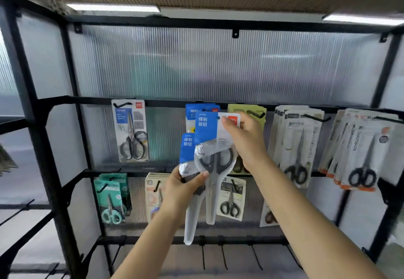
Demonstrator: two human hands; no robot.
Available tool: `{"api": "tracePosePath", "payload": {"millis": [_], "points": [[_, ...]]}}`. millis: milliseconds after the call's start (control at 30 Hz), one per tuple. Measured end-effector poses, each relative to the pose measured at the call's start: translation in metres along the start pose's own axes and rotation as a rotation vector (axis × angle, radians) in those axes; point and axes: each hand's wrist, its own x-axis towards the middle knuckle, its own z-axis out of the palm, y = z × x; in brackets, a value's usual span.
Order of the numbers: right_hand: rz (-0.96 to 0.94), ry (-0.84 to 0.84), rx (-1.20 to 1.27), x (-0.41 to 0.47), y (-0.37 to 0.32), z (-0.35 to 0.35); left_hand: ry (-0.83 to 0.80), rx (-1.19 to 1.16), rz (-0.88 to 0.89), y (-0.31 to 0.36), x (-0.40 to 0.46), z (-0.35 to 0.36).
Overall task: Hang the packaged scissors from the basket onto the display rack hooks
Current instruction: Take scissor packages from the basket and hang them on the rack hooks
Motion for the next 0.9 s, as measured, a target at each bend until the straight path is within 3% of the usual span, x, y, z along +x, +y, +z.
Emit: {"api": "tracePosePath", "payload": {"millis": [267, 600, 733, 900], "points": [[-0.041, 0.033, -0.066, 0.007, -0.003, 0.004, -0.041, -0.055, 0.016, -0.001, 0.005, 0.002], [0.102, 0.073, -0.121, 0.015, 0.010, 0.014, -0.006, -0.032, -0.018, -0.010, 0.014, -0.007], [0.143, 0.062, -0.125, 0.027, 0.015, 0.020, 0.041, -0.043, -0.041, -0.011, 0.019, -0.011], [0.107, 0.041, -0.303, 0.046, 0.030, 0.028, 0.123, -0.017, -0.078, -0.019, 0.025, -0.031]]}}
